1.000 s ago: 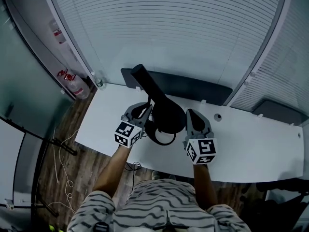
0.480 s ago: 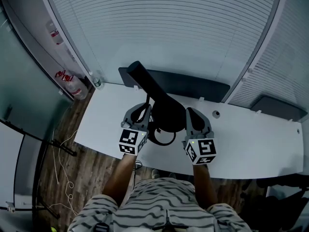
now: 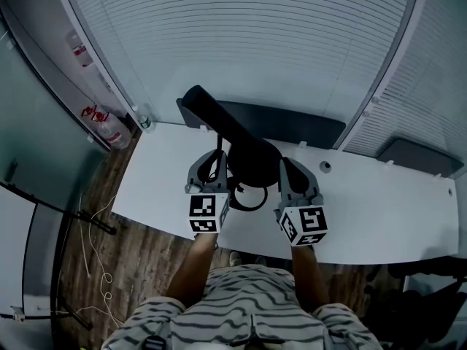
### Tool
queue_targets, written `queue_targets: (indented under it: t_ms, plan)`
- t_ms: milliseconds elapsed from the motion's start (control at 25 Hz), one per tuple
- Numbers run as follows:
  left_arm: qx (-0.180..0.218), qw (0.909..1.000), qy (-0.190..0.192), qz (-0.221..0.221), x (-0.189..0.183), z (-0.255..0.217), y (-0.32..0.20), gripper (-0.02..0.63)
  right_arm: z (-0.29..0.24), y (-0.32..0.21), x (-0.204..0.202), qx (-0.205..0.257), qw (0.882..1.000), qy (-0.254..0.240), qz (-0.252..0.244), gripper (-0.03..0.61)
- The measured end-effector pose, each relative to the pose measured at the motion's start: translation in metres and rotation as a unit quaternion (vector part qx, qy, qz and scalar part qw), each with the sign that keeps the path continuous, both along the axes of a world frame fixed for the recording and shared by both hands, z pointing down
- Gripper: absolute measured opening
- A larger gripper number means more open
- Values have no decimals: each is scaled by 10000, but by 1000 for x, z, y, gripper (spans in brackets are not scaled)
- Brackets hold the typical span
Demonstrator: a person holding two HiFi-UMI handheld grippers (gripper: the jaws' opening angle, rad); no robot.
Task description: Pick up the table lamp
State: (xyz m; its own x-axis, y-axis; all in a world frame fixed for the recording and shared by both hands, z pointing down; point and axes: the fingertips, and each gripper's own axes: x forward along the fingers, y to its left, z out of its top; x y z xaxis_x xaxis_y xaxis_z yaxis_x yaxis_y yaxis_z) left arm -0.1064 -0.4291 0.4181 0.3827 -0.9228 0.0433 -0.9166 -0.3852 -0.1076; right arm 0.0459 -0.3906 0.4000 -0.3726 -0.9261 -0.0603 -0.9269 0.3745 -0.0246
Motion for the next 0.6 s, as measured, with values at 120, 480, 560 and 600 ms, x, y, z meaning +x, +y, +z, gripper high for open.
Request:
queue_targets:
  t_ms: [120,480,560,600]
  plan:
    - [4,9999,33,-126,2,0,4,40,0,2,2,-20,10000,-18,-4,12]
    - [2,9995,118,-296,8,2,16,41,2,2,2,-70,10000,-18,53,12]
    - [-22,9995,133,-295,9,3,17,41,4,0,3,-97,9999,-1,57,12]
    - [-31,9995,136,-285,10,3,17,41,4,0,3,-105,9999,-2,53,12]
